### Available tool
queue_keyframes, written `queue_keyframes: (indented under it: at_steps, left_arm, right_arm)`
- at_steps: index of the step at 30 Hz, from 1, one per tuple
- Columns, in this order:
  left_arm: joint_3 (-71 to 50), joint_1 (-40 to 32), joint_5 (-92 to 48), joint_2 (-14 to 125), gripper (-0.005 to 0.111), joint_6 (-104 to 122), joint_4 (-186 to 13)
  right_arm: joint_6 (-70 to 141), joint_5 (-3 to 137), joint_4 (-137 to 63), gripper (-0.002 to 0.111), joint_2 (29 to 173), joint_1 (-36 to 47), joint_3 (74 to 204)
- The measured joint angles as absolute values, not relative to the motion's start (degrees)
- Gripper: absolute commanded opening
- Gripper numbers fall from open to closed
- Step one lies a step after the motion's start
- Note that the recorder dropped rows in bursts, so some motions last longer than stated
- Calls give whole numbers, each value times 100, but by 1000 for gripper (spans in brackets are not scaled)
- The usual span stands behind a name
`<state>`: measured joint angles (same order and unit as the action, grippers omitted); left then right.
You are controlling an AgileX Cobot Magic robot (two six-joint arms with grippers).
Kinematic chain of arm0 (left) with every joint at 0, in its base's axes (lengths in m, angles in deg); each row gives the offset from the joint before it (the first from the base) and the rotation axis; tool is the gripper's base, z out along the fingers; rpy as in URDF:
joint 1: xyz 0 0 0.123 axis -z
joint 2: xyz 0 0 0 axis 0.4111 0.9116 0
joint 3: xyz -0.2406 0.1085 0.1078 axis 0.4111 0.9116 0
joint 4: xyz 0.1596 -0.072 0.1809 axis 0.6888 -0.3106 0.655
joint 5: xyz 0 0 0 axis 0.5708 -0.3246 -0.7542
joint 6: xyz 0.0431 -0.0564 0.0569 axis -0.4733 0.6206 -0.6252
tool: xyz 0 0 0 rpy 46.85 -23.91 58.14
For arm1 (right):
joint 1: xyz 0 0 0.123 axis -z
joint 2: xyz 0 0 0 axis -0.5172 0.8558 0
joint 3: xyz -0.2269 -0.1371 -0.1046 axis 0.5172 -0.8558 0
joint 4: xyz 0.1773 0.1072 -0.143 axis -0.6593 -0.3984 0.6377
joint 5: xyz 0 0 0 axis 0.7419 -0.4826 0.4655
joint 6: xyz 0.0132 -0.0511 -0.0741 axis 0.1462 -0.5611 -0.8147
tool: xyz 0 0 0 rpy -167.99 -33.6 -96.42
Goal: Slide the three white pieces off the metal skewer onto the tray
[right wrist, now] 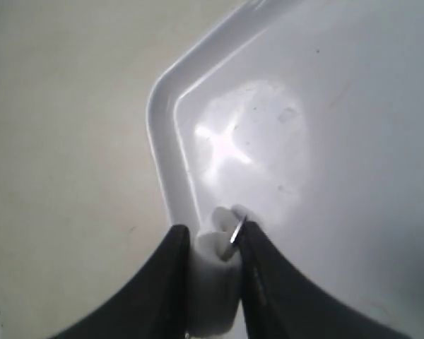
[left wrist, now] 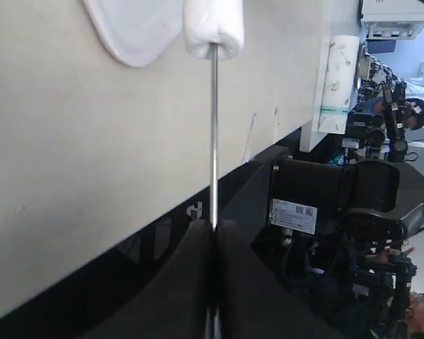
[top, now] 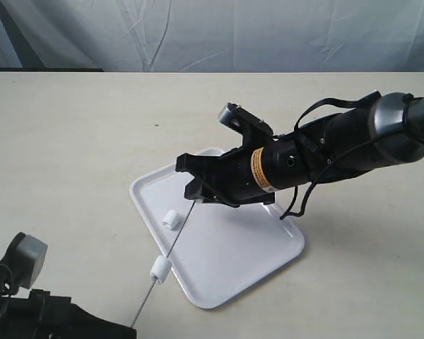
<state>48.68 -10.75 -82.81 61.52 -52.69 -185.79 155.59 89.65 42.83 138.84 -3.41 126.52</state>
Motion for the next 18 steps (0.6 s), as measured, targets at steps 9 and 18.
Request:
queue_keyframes:
  at_steps: [9,18]
  left_arm:
    - [5011,-1075,-8688,6152,0,-5281,-17947]
    - [5011,-1075,-8048,6152,0,-5548,-18532]
  right_arm:
    - [15559,7949,4228,30,13884,-164,12663]
    - [15559,8344,4228,53,13884,-164,12663]
